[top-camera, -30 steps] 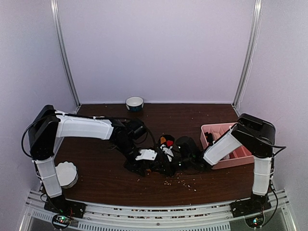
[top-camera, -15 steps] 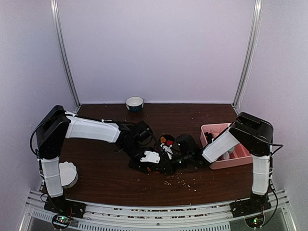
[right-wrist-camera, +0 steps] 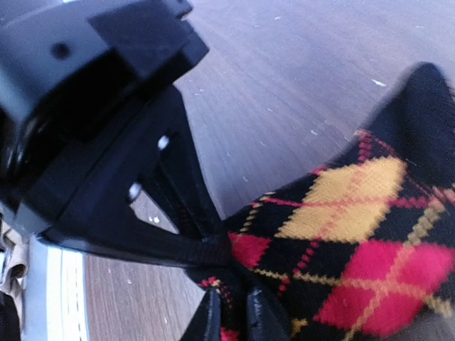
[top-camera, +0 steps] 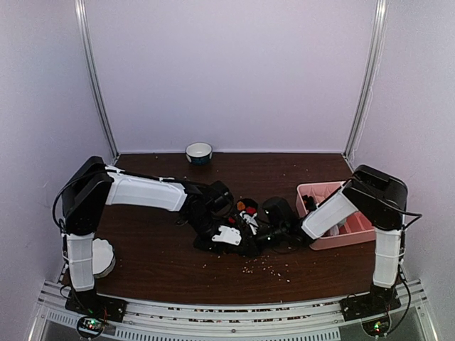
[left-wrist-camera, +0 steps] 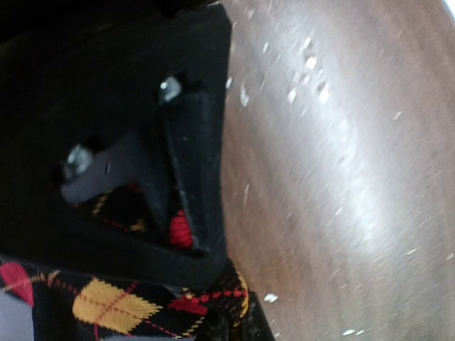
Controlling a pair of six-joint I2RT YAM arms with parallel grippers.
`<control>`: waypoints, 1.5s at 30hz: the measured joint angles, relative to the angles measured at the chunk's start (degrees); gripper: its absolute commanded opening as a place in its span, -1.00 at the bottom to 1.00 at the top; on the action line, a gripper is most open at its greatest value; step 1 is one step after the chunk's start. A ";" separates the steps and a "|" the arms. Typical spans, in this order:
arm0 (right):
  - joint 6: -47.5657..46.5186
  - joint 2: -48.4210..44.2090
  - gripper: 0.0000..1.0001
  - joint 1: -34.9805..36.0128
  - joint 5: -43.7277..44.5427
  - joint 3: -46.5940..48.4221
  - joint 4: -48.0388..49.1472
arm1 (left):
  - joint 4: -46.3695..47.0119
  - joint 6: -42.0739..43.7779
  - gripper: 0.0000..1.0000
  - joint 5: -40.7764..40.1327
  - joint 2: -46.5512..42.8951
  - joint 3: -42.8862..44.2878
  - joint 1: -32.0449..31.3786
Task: Roll the socks
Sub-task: Roll the sock.
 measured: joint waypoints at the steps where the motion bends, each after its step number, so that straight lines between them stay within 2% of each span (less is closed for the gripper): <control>1: -0.48 -1.09 -0.67 0.00 1.09 -1.31 0.48 | -1.36 -0.17 -1.00 1.40 0.74 1.20 0.09; 3: -0.94 -3.43 -0.62 0.04 3.08 -4.09 1.55 | -3.67 -1.14 -1.00 3.74 2.27 3.61 0.63; 8: -2.80 -11.04 -0.24 0.04 9.77 -13.22 4.33 | -10.32 -2.97 -1.00 9.31 4.52 6.93 4.04; 12: -5.22 -16.79 -0.14 0.39 15.65 -18.99 4.90 | -18.03 -3.72 -1.00 11.91 4.57 6.99 5.75; 13: -6.10 -18.32 0.68 0.70 17.46 -20.15 4.57 | -19.56 -3.80 -1.00 12.55 4.57 7.02 5.79; 14: -6.78 -19.82 0.97 1.09 19.10 -20.96 4.07 | -20.72 -3.96 -1.00 13.09 4.57 7.06 5.77; 15: -7.89 -21.57 1.00 1.51 21.33 -21.53 3.10 | -22.23 -4.13 -1.00 13.75 4.59 7.13 5.66; 22: -13.77 -32.09 0.99 7.72 37.07 -21.68 -0.42 | -29.38 -5.05 -1.00 15.61 6.21 9.75 5.25; 26: -8.74 -36.85 0.99 6.45 42.53 -28.59 9.40 | -32.57 -4.98 -1.00 16.02 10.60 15.02 4.98; 28: -6.40 -36.50 0.99 5.57 43.78 -32.85 13.35 | -33.77 -4.79 -1.00 16.31 12.85 17.31 4.79; 30: -6.64 -35.10 0.97 6.80 45.46 -33.81 12.61 | -36.00 -4.50 -1.00 16.90 15.23 19.76 4.63; 35: -13.66 -33.73 0.77 17.57 49.55 -33.75 14.08 | -41.33 -3.17 -1.00 19.45 19.37 25.00 4.59; 39: -20.24 -32.74 0.65 22.58 49.55 -35.26 18.21 | -44.98 -2.14 -1.00 22.47 22.10 27.52 4.61; 45: -29.31 -25.66 0.37 26.58 48.54 -28.63 16.76 | -49.70 -1.31 -1.00 27.58 26.18 30.53 5.51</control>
